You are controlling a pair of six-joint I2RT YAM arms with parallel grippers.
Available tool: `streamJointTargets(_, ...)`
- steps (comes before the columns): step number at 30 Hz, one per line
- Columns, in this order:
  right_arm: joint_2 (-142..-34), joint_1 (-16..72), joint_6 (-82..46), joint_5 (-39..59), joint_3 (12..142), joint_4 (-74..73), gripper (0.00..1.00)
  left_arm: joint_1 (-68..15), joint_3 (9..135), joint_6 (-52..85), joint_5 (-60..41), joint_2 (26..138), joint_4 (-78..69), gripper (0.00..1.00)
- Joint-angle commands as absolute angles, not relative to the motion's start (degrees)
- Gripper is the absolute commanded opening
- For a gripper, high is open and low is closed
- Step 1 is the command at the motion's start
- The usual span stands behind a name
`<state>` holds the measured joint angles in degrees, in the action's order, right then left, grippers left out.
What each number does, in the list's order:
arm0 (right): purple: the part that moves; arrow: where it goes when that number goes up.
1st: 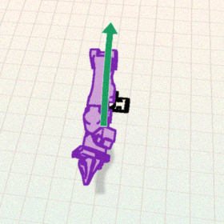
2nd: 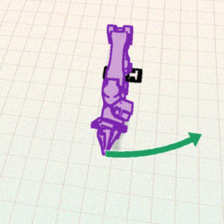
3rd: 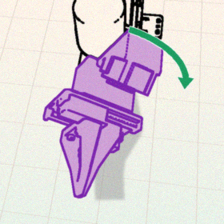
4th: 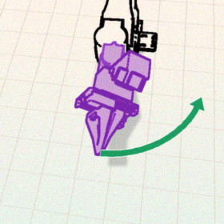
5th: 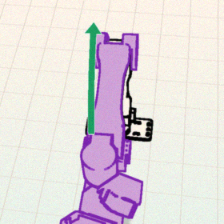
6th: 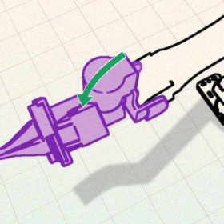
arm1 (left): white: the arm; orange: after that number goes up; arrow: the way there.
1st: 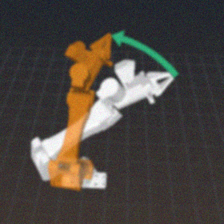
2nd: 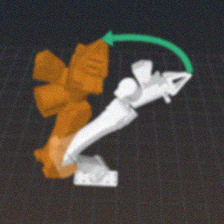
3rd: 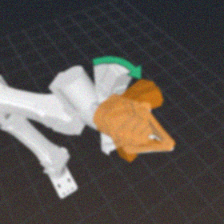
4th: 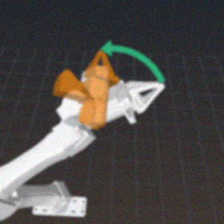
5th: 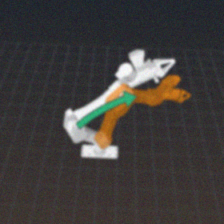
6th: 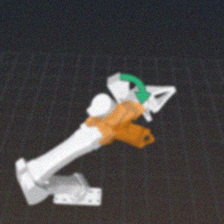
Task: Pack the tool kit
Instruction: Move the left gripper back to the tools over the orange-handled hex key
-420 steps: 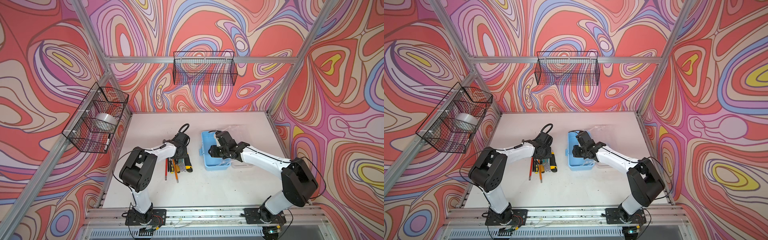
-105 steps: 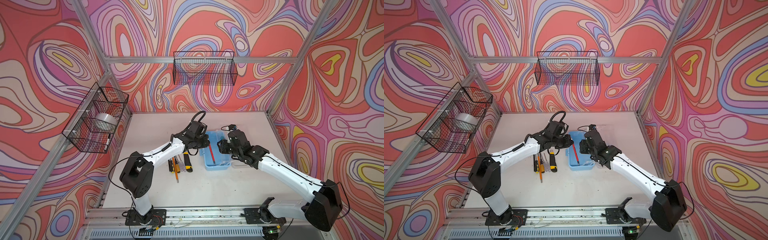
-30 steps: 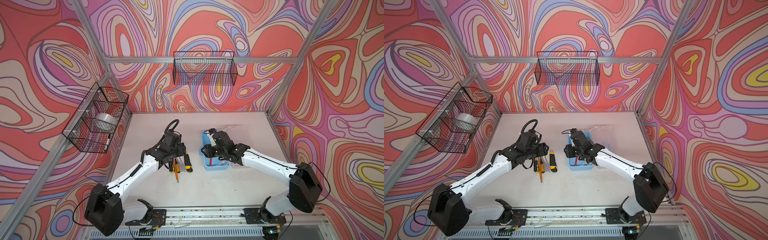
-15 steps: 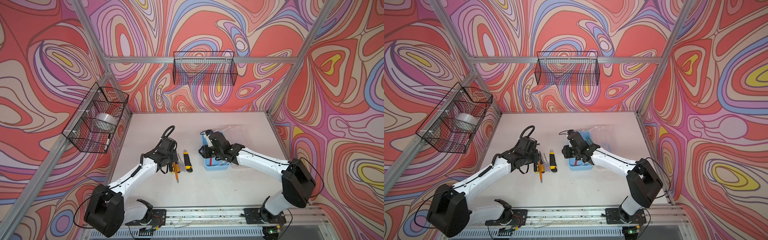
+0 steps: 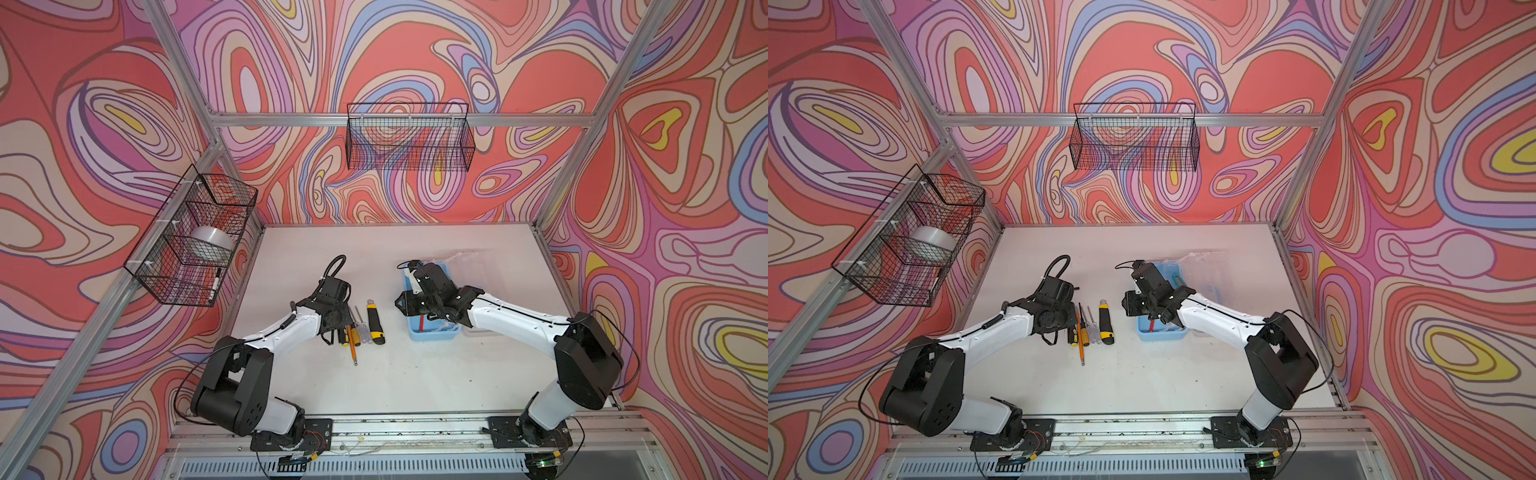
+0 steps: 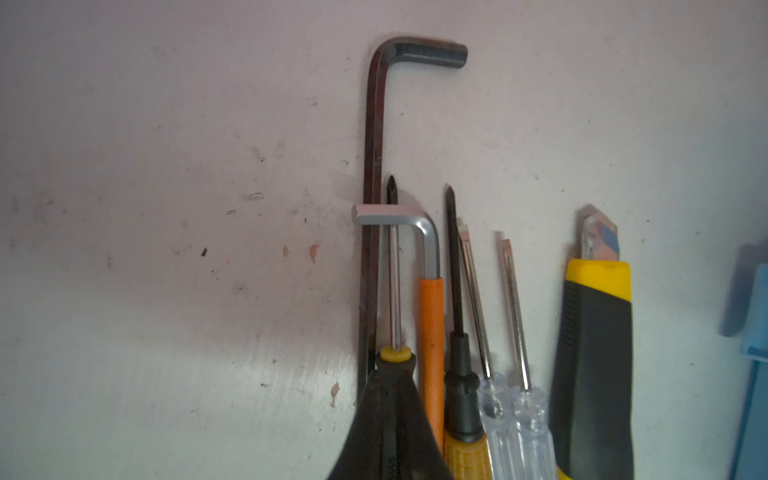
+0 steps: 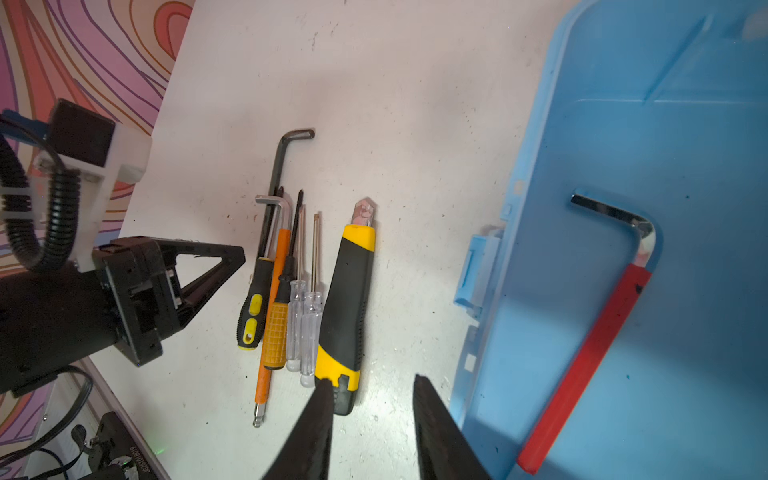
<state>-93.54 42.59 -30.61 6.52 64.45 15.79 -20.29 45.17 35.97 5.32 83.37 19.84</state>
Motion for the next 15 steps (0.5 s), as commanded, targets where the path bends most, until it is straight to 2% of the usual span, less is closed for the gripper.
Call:
streamJointTargets(1,-93.6,43.0,-30.8,6.2,64.7,15.0,0.34,-20.2,47.1,35.7,3.9,84.8,17.6,0.09)
streamJointTargets(11,-92.8,43.0,-30.7,5.0,63.4,14.9,0.34,-20.3,49.6,36.6,2.5,89.5,17.7,0.08)
streamJointTargets(15,-92.4,43.0,-30.5,4.3,62.8,14.8,0.34,-20.3,51.0,36.9,3.1,91.3,18.6,0.23)
